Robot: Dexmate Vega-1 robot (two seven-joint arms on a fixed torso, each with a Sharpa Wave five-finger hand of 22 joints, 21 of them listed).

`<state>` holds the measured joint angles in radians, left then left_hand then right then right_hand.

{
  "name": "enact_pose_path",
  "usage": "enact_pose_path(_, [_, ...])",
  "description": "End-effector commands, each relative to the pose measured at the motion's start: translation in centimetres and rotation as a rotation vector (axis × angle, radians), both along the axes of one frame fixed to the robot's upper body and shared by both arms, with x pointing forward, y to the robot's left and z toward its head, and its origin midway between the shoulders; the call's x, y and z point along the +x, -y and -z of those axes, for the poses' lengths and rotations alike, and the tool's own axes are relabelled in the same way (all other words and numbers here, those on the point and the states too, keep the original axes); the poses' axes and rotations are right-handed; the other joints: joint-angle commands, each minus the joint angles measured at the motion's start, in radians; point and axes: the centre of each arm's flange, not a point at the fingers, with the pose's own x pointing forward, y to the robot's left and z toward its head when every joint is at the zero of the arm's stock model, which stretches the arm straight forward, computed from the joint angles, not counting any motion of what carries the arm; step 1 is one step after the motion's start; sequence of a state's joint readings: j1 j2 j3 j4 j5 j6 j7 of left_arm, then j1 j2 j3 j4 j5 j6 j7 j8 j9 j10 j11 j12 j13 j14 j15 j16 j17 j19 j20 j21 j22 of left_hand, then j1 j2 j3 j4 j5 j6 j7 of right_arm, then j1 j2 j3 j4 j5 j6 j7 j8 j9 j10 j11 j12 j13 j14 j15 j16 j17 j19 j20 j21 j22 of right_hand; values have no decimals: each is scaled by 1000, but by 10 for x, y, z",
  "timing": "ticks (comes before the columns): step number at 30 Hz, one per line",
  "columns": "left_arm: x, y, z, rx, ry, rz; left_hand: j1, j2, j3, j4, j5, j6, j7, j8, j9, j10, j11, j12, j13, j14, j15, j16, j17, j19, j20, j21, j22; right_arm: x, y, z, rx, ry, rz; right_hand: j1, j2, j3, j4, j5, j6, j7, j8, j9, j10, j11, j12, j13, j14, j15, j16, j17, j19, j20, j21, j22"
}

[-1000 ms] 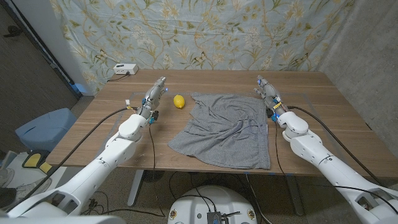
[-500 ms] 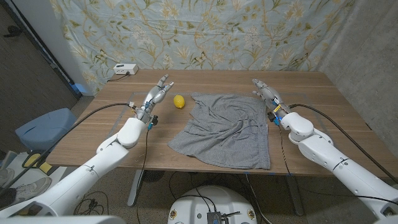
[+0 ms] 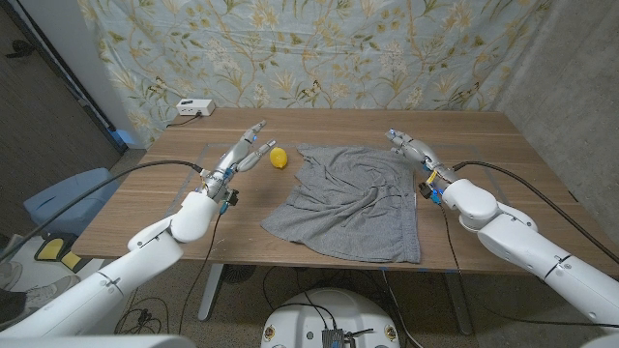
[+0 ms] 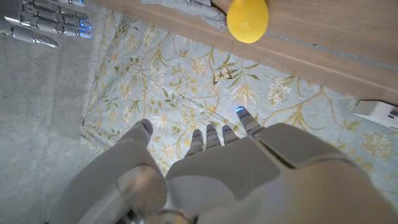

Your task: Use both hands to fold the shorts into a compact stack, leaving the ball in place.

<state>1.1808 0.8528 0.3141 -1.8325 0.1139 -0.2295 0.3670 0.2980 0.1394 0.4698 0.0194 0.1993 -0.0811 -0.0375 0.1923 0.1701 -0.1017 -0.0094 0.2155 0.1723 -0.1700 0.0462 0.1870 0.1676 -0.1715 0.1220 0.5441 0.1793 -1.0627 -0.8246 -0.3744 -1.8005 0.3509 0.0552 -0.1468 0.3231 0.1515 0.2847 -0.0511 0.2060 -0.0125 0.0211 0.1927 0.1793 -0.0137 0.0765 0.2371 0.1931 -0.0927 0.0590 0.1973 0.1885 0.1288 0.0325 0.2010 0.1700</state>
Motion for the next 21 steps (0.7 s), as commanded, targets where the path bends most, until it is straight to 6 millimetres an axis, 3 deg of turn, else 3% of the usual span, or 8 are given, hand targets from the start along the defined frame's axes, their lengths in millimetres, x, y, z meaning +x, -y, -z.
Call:
enact_pose_path(1, [-32, 7, 13, 174, 41, -101, 16, 1, 3, -13, -3, 16, -5, 0, 3, 16, -12, -1, 3, 13, -4, 1, 2, -12, 10, -7, 4, -51, -8, 14, -156, 26, 57, 19, -2, 12, -6, -3, 8, -3, 4, 4, 11, -4, 7, 2, 7, 0, 9, 4, 6, 7, 3, 5])
enact_pose_path(5, [-38, 8, 15, 208, 44, -111, 19, 1, 4, -17, -5, 20, -8, -2, 3, 21, 4, -3, 4, 24, -11, 2, 3, -9, 15, -10, 4, -61, -8, 18, -203, 23, 87, 24, 1, 16, -9, -3, 11, -4, 5, 4, 15, -3, 8, 2, 9, -1, 9, 4, 6, 8, 3, 5])
enact_pose_path(6, [-39, 9, 16, 215, 43, -112, 20, 0, 4, -20, -5, 23, -8, -3, 3, 26, -8, -4, 4, 27, -14, 1, 3, -6, 14, -12, 4, -64, -8, 19, -212, 23, 94, 25, 1, 16, -10, -3, 11, -4, 5, 4, 16, -3, 8, 2, 10, -1, 9, 3, 7, 7, 3, 5])
enact_pose_path(16, [-52, 18, 26, 282, 33, -130, 30, -4, 6, -34, -7, 38, -10, -4, 3, 42, -3, -6, 4, 57, -20, 4, 1, 27, 7, -9, 4, -87, -12, 30, -287, 5, 141, 35, 3, 22, -17, -6, 17, -3, 5, 4, 25, -5, 9, 2, 16, -4, 9, 3, 13, 6, 4, 5])
enact_pose_path(19, [-56, 20, 30, 302, 24, -137, 33, -6, 5, -40, -8, 40, -12, -5, 3, 46, -16, -7, 4, 62, -20, 3, 1, 31, 8, -10, 4, -93, -12, 36, -294, -3, 151, 36, 3, 23, -18, -7, 17, -4, 4, 4, 27, -6, 9, 2, 17, -5, 9, 3, 13, 7, 4, 5])
enact_pose_path(20, [-57, 20, 32, 310, 23, -141, 35, -7, 5, -43, -8, 41, -12, -6, 3, 47, -1, -9, 4, 64, -20, 2, 1, 32, 9, -12, 4, -95, -12, 38, -296, -6, 153, 37, 3, 24, -19, -7, 18, -3, 4, 4, 26, -6, 8, 2, 18, -5, 9, 2, 14, 7, 4, 5])
enact_pose_path(21, [-59, 21, 32, 315, 22, -144, 37, -8, 5, -46, -8, 41, -12, -7, 3, 47, -21, -10, 4, 66, -20, 1, 1, 29, 9, -15, 4, -97, -12, 40, -298, -10, 155, 37, 3, 24, -19, -7, 18, -4, 4, 4, 27, -6, 8, 2, 19, -5, 9, 2, 14, 7, 4, 5])
